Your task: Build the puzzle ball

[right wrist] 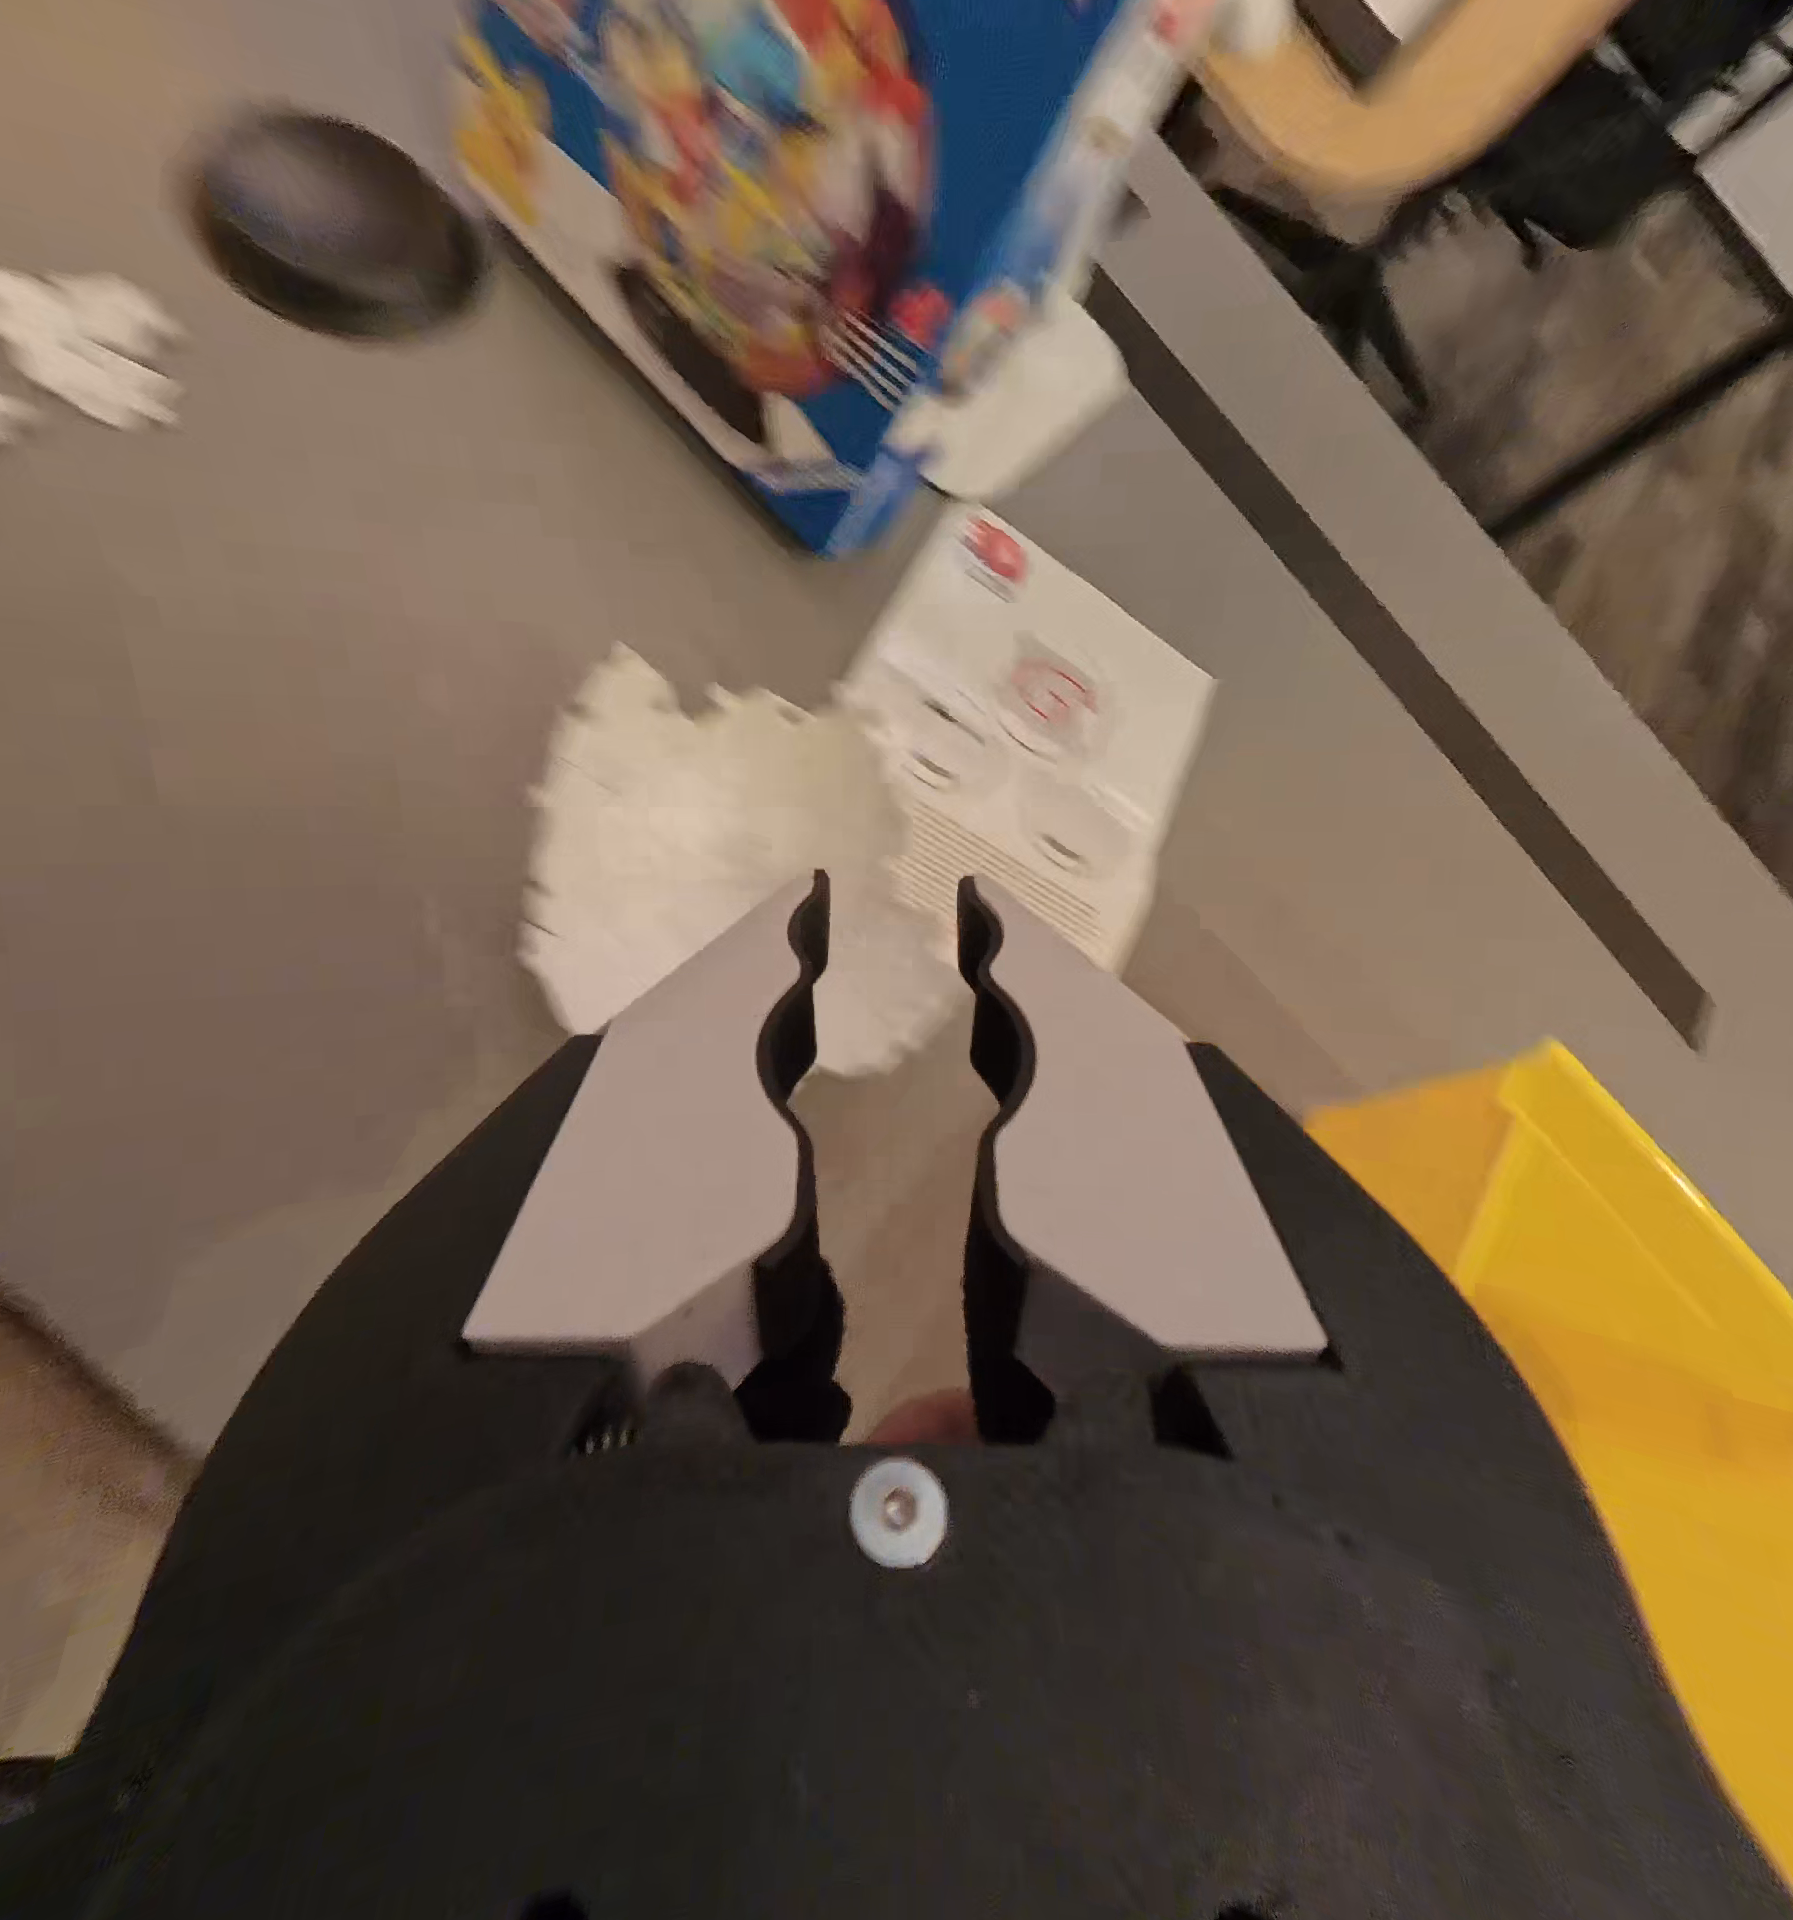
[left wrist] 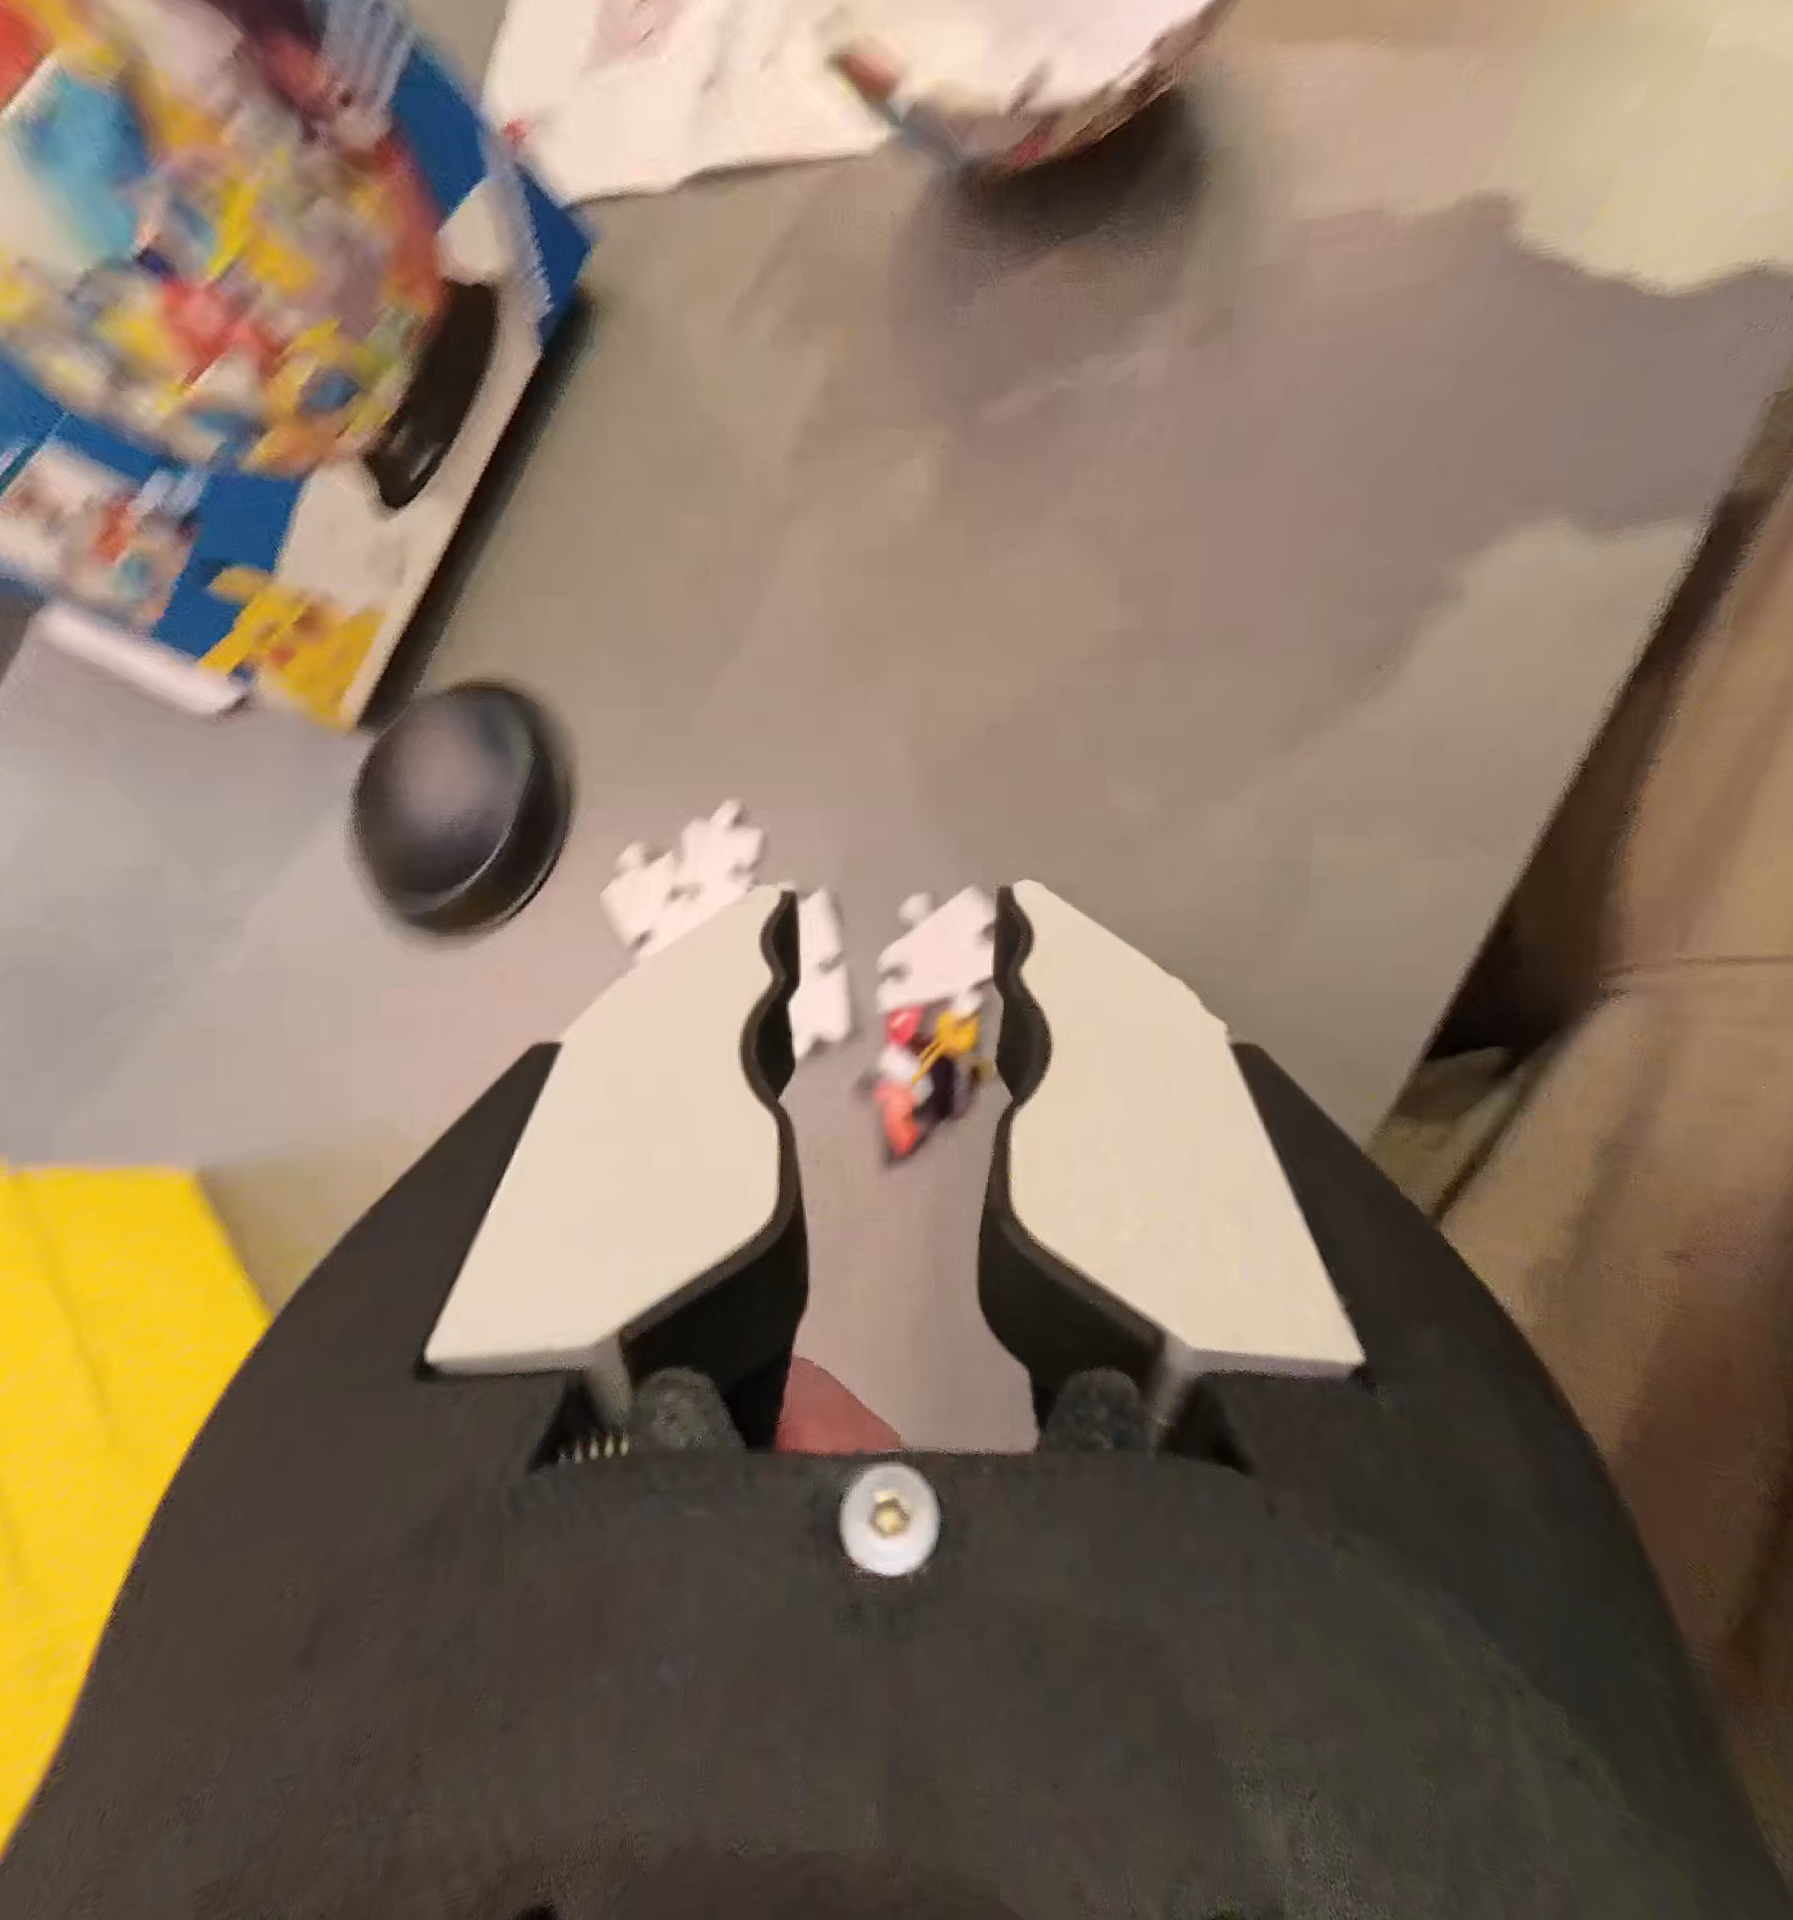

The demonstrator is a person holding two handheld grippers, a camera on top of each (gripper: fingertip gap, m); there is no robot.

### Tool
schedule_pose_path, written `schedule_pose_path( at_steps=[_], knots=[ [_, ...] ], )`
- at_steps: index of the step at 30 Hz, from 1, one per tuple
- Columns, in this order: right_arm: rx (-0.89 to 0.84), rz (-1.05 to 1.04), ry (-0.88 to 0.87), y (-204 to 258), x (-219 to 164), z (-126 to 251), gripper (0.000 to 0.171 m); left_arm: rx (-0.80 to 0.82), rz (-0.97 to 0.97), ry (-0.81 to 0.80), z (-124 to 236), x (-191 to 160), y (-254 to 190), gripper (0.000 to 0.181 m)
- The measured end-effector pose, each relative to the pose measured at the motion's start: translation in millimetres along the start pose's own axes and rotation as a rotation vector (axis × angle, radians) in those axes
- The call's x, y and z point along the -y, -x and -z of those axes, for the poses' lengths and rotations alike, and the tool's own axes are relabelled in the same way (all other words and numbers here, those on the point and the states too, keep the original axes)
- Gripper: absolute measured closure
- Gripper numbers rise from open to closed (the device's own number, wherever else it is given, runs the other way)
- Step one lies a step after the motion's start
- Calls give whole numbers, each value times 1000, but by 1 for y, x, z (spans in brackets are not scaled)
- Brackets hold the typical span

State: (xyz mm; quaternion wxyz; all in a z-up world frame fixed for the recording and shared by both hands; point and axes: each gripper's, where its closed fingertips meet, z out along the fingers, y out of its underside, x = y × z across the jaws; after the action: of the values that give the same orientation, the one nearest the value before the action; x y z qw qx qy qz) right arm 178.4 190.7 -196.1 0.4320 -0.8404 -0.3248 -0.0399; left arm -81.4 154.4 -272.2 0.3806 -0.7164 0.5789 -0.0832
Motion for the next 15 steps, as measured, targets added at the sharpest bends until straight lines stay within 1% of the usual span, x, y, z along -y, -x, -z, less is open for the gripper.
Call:
schedule_pose_path(
  at_steps=[2,4,6,8,10,12,15],
  knots=[
    [114,30,-58,44,25,-6,148,68,37,25,8,-21,22,145],
    [240,45,-100,92,46,-17,148,125,57,41,12,-34,43,146],
    [324,69,-98,132,57,-34,148,152,87,63,7,-44,60,146],
    [373,104,-67,163,58,-54,149,164,70,118,1,-53,71,143],
    [412,131,-34,182,54,-71,147,196,56,133,-3,-59,85,145],
    [429,104,-22,190,54,-83,150,192,101,157,-2,-72,93,145],
    [442,97,9,200,50,-98,149,238,181,137,16,-83,112,148]
  ],
)
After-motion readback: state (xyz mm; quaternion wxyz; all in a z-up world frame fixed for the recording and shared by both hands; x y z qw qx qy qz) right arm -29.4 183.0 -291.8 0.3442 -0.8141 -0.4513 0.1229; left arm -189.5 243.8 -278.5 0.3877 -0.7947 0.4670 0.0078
